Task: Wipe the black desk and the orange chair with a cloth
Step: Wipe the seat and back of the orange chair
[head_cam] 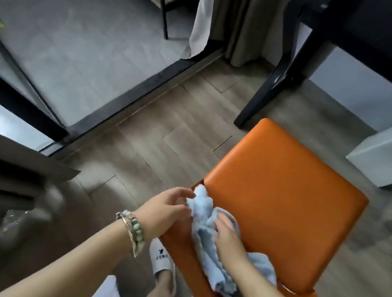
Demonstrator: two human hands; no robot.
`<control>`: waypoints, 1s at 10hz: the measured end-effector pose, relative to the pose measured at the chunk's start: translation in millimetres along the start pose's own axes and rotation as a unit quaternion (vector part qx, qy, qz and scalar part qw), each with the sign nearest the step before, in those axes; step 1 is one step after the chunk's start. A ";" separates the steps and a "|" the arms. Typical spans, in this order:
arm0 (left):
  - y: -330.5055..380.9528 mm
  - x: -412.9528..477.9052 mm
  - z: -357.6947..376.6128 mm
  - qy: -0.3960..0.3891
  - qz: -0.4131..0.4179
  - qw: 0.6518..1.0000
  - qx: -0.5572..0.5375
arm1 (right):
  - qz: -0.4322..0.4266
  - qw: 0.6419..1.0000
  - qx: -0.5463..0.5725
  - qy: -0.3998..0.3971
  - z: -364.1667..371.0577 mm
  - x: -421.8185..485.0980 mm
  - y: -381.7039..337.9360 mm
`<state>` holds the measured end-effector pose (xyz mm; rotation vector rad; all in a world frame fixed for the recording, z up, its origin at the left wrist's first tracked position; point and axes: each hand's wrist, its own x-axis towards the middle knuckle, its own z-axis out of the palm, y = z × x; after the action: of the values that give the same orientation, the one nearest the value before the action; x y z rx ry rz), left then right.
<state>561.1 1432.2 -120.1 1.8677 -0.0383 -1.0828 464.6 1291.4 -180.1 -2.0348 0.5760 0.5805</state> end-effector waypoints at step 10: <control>-20.0 134.4 11.0 -0.012 -0.162 0.983 0.082 | 0.096 0.992 0.079 -0.018 31.9 158.9 16.1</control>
<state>627.5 1376.2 -225.2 2.0571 0.1721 -1.3570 573.2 1284.2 -301.2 -1.8280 0.7781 0.6620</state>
